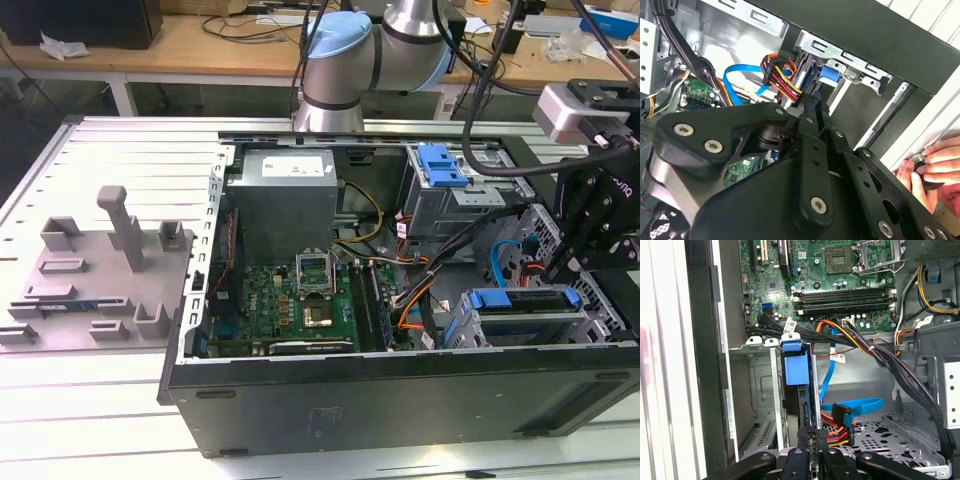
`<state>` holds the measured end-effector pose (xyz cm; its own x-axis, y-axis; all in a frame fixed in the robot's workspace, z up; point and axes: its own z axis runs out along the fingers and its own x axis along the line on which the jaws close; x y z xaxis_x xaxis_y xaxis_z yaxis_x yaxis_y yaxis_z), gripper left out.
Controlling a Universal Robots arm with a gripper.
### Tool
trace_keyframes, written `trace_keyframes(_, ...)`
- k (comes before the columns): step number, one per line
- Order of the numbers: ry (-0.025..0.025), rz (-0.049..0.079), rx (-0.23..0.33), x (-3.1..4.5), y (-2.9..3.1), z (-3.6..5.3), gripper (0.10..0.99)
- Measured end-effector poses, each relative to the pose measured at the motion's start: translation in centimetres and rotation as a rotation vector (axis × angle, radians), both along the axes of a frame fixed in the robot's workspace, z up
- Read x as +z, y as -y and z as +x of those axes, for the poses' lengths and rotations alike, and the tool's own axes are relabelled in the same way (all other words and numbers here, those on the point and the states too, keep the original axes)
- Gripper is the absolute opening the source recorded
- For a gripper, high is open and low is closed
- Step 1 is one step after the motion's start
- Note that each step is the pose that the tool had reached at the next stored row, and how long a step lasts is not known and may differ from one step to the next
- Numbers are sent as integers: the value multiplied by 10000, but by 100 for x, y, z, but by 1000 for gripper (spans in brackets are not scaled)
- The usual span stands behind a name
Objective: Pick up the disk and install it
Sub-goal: 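Insert the first disk wire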
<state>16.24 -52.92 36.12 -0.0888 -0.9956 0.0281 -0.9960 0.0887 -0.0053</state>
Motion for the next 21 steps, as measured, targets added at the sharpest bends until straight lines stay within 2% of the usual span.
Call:
trace_keyframes(10, 0, -23, 37, -17, -11, 8, 165)
trace_keyframes(17, 1, -39, 525, -18, -28, 9, 165)
trace_keyframes(21, 1, -45, 543, -19, -29, 8, 165)
